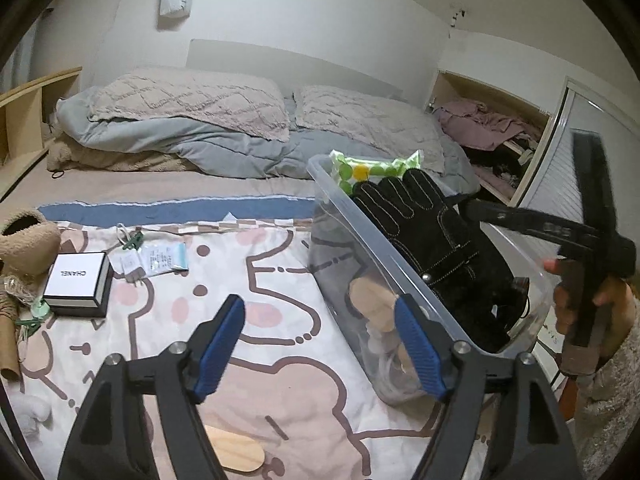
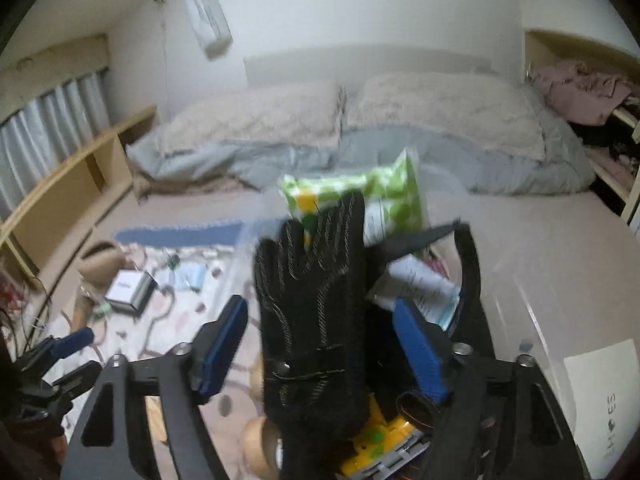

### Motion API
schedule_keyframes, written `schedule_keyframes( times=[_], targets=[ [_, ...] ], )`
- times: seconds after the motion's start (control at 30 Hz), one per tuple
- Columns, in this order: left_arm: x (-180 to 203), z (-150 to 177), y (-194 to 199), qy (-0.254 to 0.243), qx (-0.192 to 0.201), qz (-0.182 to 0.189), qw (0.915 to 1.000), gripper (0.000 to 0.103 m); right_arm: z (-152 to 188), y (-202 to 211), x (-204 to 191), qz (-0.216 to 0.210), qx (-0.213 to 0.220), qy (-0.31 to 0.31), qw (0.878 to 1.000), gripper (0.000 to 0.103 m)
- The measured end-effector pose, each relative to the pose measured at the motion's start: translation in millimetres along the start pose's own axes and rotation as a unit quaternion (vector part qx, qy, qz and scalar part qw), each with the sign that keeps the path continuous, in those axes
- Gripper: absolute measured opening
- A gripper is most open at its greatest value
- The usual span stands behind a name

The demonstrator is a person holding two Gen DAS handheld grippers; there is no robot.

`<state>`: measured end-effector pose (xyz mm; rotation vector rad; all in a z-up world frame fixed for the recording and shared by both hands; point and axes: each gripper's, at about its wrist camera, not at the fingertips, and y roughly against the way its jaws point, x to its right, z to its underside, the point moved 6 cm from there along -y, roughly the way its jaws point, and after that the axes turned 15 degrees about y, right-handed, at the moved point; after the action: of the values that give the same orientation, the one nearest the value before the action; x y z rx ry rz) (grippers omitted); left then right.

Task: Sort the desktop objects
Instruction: 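Lower the glove into the bin and open the right gripper, then move the right tool toward the wooden block on the sheet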

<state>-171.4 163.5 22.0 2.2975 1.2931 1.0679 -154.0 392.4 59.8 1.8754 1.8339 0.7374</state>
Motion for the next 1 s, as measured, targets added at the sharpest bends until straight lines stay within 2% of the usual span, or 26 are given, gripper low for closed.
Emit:
schedule_keyframes(
  times=[0.07,0.13,0.2,0.27,0.47,0.7,1.0],
  targets=[
    [-5,-3,7,0.004,0.006,-0.001,1.0000,0.082,-3,14,-7,0.001,0.024,0.006,1.000,0.085],
    [-11,-5,14,0.009,0.012,-0.004,0.9999,0.086,-1,25,-14,-0.002,0.045,0.011,0.999,0.098],
    [-17,-7,22,0.012,0.022,-0.010,0.9996,0.097,2,32,-24,0.001,0.061,0.015,0.998,0.103],
    [-22,-7,29,0.009,0.032,-0.022,0.9992,0.101,7,35,-37,-0.004,0.071,0.020,0.997,0.103],
    [-41,-2,48,-0.003,0.053,-0.059,0.9968,0.101,19,44,-73,-0.025,0.099,0.028,0.994,0.103],
    [-74,-2,73,0.011,0.092,-0.098,0.9909,0.101,26,55,-124,-0.072,0.148,0.029,0.986,0.103],
    [-136,10,94,0.042,0.122,-0.163,0.9782,0.101,53,17,-194,-0.082,0.135,0.070,0.985,0.103]
  ],
)
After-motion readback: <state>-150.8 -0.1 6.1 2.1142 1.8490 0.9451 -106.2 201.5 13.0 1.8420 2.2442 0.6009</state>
